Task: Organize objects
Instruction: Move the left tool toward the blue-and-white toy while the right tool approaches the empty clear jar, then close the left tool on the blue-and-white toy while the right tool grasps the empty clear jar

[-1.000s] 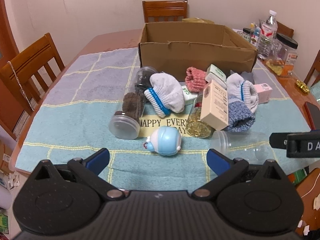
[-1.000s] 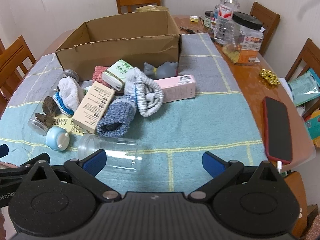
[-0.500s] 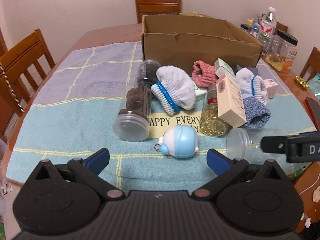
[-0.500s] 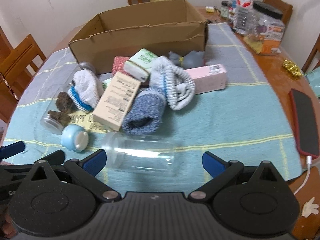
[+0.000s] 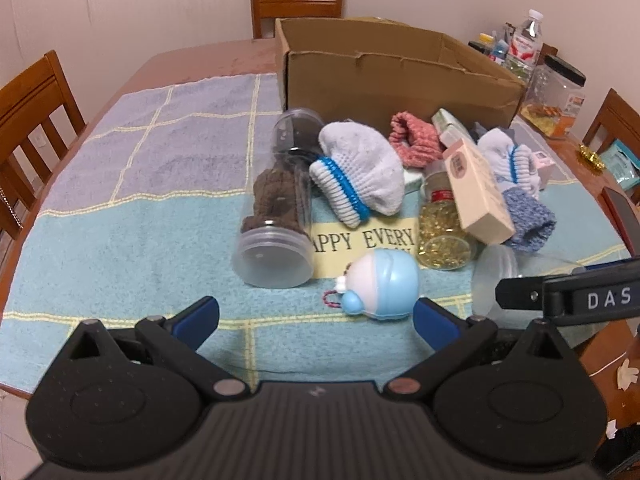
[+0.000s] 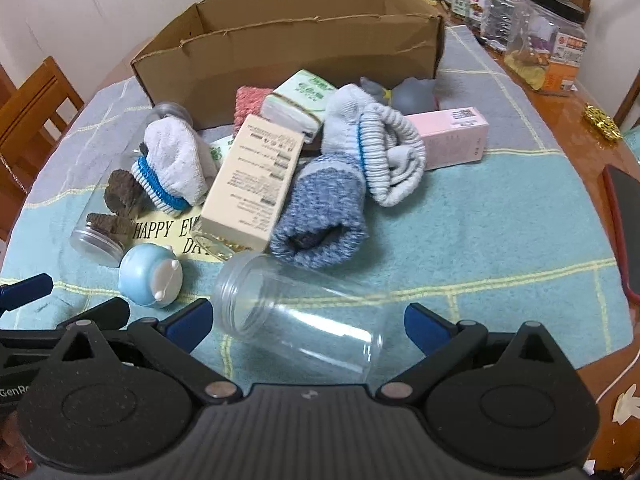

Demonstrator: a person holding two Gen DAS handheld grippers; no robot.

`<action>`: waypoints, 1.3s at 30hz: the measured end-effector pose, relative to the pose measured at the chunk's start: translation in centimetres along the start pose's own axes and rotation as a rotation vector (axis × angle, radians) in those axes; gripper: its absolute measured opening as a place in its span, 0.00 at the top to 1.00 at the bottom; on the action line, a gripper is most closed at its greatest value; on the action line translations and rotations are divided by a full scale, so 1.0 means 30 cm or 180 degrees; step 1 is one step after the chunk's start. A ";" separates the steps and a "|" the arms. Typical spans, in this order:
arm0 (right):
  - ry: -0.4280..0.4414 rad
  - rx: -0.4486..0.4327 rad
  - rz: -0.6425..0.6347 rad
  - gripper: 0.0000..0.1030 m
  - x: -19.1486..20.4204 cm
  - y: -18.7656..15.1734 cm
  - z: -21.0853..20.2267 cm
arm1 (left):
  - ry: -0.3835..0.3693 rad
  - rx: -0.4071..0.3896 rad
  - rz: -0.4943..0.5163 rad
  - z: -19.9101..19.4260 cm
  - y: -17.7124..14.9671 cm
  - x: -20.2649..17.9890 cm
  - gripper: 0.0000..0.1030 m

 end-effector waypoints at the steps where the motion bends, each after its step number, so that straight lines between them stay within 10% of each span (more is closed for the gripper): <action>1: 0.0006 0.0003 -0.0002 0.00 0.005 -0.001 0.004 | 0.0015 0.0010 0.0010 0.005 0.000 0.004 0.01; 23: 0.0140 0.0133 -0.0031 0.00 -0.108 -0.025 -0.003 | -0.0100 0.0112 0.0154 0.083 -0.004 -0.090 0.01; 39: 0.0406 0.0416 0.0235 0.02 -0.142 -0.006 0.017 | -0.0013 0.0113 0.0033 0.140 0.026 -0.113 0.28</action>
Point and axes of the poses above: each gripper's, at about its wrist camera, not at the fingertips, and z roughly the way its jaws point, x to its left, y to its top, the point moved 5 cm from there along z, roughly the way its jaws point, and after that the axes turned 4 degrees about z, right-handed, at the moved point
